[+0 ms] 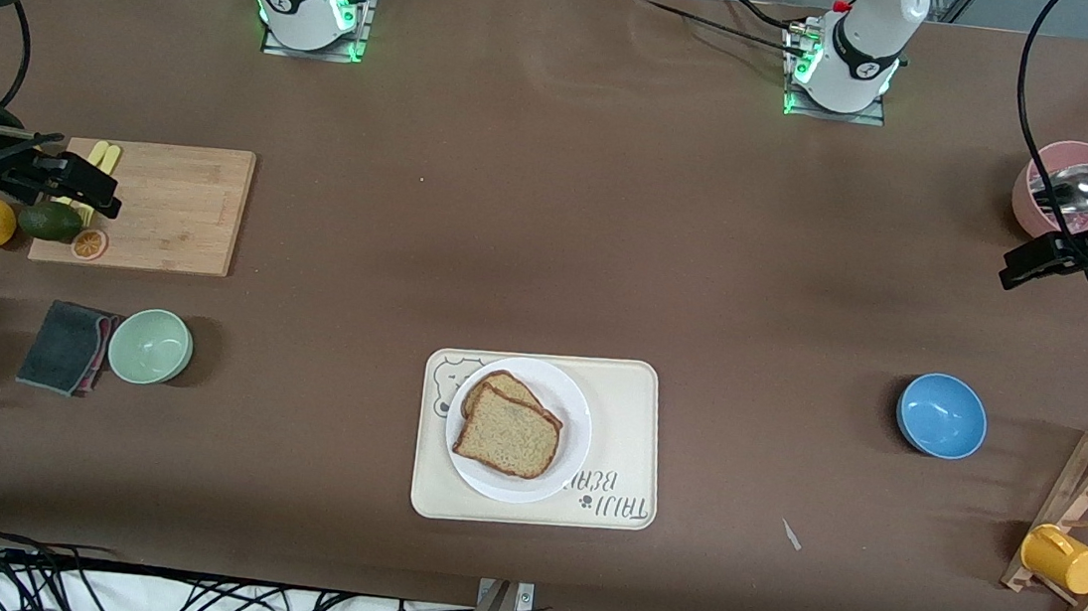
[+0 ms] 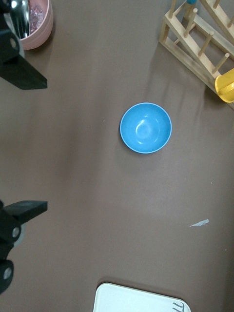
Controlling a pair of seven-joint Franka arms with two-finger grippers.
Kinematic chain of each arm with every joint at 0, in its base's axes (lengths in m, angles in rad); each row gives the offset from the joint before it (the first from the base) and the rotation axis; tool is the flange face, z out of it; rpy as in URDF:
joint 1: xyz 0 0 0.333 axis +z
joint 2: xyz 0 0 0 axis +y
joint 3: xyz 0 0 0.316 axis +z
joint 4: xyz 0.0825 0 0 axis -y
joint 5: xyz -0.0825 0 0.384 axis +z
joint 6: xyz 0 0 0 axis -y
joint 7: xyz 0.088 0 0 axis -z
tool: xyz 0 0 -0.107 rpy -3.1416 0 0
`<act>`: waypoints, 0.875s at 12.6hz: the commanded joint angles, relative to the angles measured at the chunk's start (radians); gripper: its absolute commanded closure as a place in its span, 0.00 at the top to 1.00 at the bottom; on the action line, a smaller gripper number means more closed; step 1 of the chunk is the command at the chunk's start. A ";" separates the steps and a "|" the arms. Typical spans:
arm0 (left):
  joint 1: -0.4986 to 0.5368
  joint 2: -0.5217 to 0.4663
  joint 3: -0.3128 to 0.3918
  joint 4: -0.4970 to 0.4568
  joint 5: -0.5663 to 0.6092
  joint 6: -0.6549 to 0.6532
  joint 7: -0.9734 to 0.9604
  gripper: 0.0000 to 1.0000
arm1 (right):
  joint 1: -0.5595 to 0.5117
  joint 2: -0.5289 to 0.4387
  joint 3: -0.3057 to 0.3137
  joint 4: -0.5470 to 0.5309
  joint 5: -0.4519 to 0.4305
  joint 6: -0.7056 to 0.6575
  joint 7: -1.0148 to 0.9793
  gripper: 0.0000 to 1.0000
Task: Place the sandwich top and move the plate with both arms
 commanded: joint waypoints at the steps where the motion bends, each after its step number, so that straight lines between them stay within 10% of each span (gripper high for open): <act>1: -0.003 0.014 0.004 0.032 -0.001 -0.021 -0.004 1.00 | 0.003 0.003 0.009 0.010 -0.007 -0.018 -0.010 1.00; 11: 0.011 0.011 0.000 0.039 -0.018 -0.021 -0.003 1.00 | 0.007 0.003 0.007 0.013 -0.019 -0.020 -0.013 1.00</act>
